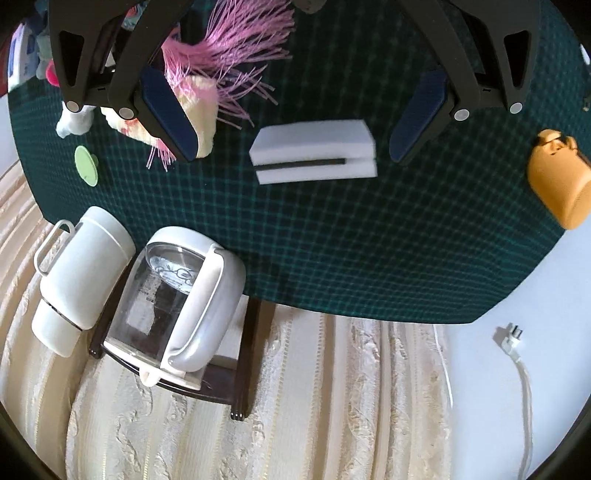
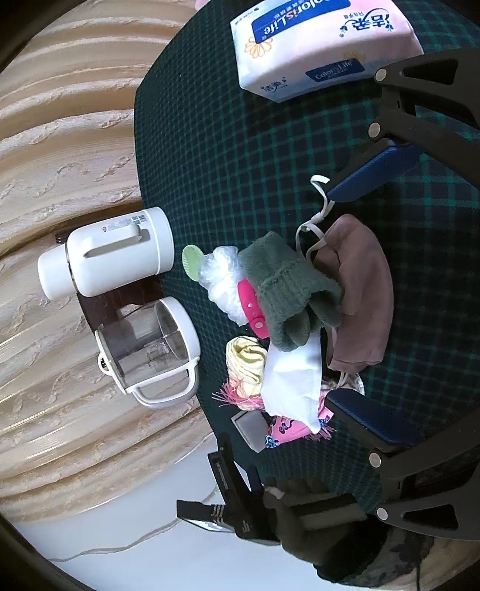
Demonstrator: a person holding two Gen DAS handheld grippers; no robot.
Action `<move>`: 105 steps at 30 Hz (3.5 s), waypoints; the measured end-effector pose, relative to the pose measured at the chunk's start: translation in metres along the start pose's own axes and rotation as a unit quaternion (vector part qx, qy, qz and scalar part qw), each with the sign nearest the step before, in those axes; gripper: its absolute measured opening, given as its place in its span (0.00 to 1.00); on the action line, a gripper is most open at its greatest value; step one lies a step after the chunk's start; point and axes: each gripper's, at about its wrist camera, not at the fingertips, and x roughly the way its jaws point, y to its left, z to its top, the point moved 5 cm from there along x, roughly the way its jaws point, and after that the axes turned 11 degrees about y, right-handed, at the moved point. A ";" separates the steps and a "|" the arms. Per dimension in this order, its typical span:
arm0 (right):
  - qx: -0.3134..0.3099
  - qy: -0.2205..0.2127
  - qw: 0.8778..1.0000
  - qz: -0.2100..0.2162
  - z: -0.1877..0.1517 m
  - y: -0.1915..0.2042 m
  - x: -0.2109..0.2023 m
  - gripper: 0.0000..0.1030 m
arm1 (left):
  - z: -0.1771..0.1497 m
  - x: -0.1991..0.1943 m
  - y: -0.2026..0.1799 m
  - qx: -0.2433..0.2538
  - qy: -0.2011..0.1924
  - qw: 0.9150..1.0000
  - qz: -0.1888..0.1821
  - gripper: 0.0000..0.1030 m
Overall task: Organize soft objects
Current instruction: 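Reach the left gripper to the white striped sponge and close on it, then grasp the green knitted sock with the right gripper while the left gripper holds the sponge up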
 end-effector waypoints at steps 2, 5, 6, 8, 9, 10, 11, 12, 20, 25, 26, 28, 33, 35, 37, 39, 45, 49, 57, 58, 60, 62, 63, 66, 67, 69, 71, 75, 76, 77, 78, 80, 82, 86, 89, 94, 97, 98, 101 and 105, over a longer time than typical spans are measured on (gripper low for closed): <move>0.001 0.004 1.000 -0.001 0.000 -0.001 0.003 1.00 | 0.001 0.007 -0.003 0.008 -0.003 1.000 0.004 1.00; 0.001 0.008 1.000 -0.004 0.000 -0.001 0.006 1.00 | 0.002 0.017 -0.003 0.009 -0.005 1.000 0.010 1.00; 0.000 0.008 1.000 -0.005 0.001 -0.001 0.006 1.00 | 0.002 0.020 -0.002 0.008 -0.004 1.000 0.011 1.00; -0.001 0.007 1.000 -0.008 0.002 -0.001 0.007 1.00 | 0.003 0.024 0.000 0.003 -0.004 1.000 0.013 1.00; -0.001 0.007 1.000 -0.009 0.002 -0.001 0.007 1.00 | 0.003 0.026 0.001 0.001 -0.006 1.000 0.017 1.00; -0.002 0.008 1.000 -0.011 0.002 -0.001 0.008 1.00 | 0.003 0.028 0.002 -0.001 -0.007 1.000 0.023 1.00; -0.003 0.008 1.000 -0.013 0.002 -0.001 0.009 1.00 | 0.004 0.029 0.002 -0.001 -0.010 1.000 0.029 1.00; -0.004 0.009 1.000 -0.014 0.002 -0.001 0.009 1.00 | 0.004 0.030 0.003 -0.001 -0.013 0.999 0.036 1.00; -0.017 0.007 0.999 -0.030 0.001 0.003 0.011 1.00 | 0.006 0.037 0.018 -0.029 -0.016 0.998 0.052 1.00; -0.032 0.002 0.998 -0.050 -0.001 0.007 0.010 1.00 | 0.005 0.041 0.037 -0.061 -0.014 0.997 0.046 0.87; -0.035 0.000 0.998 -0.056 -0.002 0.008 0.009 1.00 | 0.005 0.043 0.042 -0.069 -0.012 0.996 0.046 0.77; -0.040 -0.005 0.997 -0.068 -0.004 0.010 0.008 1.00 | 0.003 0.046 0.051 -0.087 -0.002 0.996 0.022 0.64; -0.045 -0.010 0.996 -0.079 -0.005 0.011 0.006 1.00 | 0.000 0.050 0.062 -0.106 0.005 0.994 0.000 0.51; -0.039 -0.008 0.996 -0.080 -0.006 0.010 0.006 1.00 | -0.001 0.046 0.062 -0.105 -0.002 0.994 0.001 0.50; -0.034 -0.006 0.996 -0.081 -0.006 0.008 0.007 1.00 | -0.001 0.040 0.061 -0.102 -0.010 0.995 0.002 0.49; -0.035 -0.007 0.996 -0.084 -0.005 0.009 0.006 1.00 | 0.000 0.036 0.060 -0.101 -0.014 0.995 0.000 0.48; -0.049 -0.020 0.994 -0.093 0.013 0.015 0.007 1.00 | 0.007 0.017 0.055 -0.094 -0.033 0.995 -0.001 0.48; -0.051 -0.012 0.993 -0.101 0.024 0.012 0.018 1.00 | 0.010 0.000 0.047 -0.079 -0.050 0.996 -0.002 0.48; -0.041 0.001 0.995 -0.094 0.037 0.003 0.035 1.00 | 0.014 -0.020 0.031 -0.059 -0.059 0.996 -0.023 0.48; -0.040 0.003 0.995 -0.091 0.038 0.003 0.037 1.00 | 0.014 -0.021 0.029 -0.056 -0.058 0.996 -0.026 0.48; -0.039 0.005 0.996 -0.083 0.039 0.003 0.039 1.00 | 0.013 -0.023 0.024 -0.052 -0.057 0.997 -0.030 0.48; -0.041 0.009 0.996 -0.076 0.039 0.005 0.043 0.99 | 0.013 -0.024 0.021 -0.049 -0.057 0.997 -0.033 0.48; -0.042 0.011 0.996 -0.074 0.039 0.005 0.044 0.98 | 0.013 -0.024 0.020 -0.046 -0.057 0.997 -0.034 0.48; -0.045 0.019 0.997 -0.062 0.038 0.008 0.048 0.89 | 0.012 -0.027 0.016 -0.042 -0.058 0.997 -0.040 0.48; -0.042 0.023 0.997 -0.056 0.038 0.008 0.049 0.82 | 0.012 -0.028 0.015 -0.042 -0.058 0.997 -0.043 0.48; -0.038 0.028 0.998 -0.049 0.038 0.009 0.050 0.75 | 0.012 -0.030 0.013 -0.042 -0.058 0.996 -0.046 0.48; -0.033 0.031 0.998 -0.046 0.038 0.008 0.049 0.69 | 0.012 -0.032 0.012 -0.040 -0.058 0.996 -0.047 0.48; -0.024 0.029 0.999 -0.037 0.037 0.006 0.043 0.60 | 0.012 -0.037 0.008 -0.036 -0.061 0.996 -0.052 0.48; -0.022 0.026 0.999 -0.036 0.037 0.006 0.040 0.58 | 0.012 -0.038 0.008 -0.035 -0.062 0.996 -0.054 0.48; -0.021 0.024 0.999 -0.035 0.037 0.006 0.038 0.55 | 0.012 -0.040 0.006 -0.034 -0.063 0.996 -0.055 0.48; -0.019 0.022 0.999 -0.034 0.037 0.006 0.037 0.54 | 0.012 -0.041 0.005 -0.033 -0.064 0.996 -0.056 0.48; -0.015 0.016 0.999 -0.032 0.037 0.006 0.031 0.53 | 0.011 -0.044 0.004 -0.031 -0.065 0.996 -0.059 0.48; -0.012 0.009 0.999 -0.031 0.037 0.006 0.025 0.53 | 0.011 -0.047 0.003 -0.030 -0.067 0.995 -0.062 0.48; -0.008 -0.008 1.000 -0.026 0.037 0.009 0.011 0.52 | 0.010 -0.054 0.001 -0.028 -0.072 0.995 -0.068 0.48; -0.005 -0.024 0.999 -0.024 0.037 0.011 -0.001 0.53 | 0.009 -0.059 0.000 -0.026 -0.075 0.994 -0.071 0.48; 0.005 -0.051 0.998 -0.027 0.035 0.008 -0.025 0.53 | 0.009 -0.067 -0.005 -0.021 -0.083 0.993 -0.079 0.48; 0.013 -0.069 0.997 -0.033 0.034 0.003 -0.040 0.53 | 0.008 -0.071 -0.008 -0.016 -0.086 0.993 -0.083 0.48; 0.015 -0.072 0.997 -0.035 0.035 0.001 -0.043 0.53 | 0.007 -0.073 -0.010 -0.014 -0.088 0.992 -0.084 0.48; 0.025 -0.093 0.994 -0.048 0.036 -0.008 -0.058 0.53 | 0.004 -0.078 -0.015 -0.006 -0.091 0.992 -0.088 0.48; 0.042 -0.113 0.991 -0.063 0.038 -0.023 -0.073 0.53 | 0.002 -0.083 -0.024 0.006 -0.096 0.991 -0.091 0.48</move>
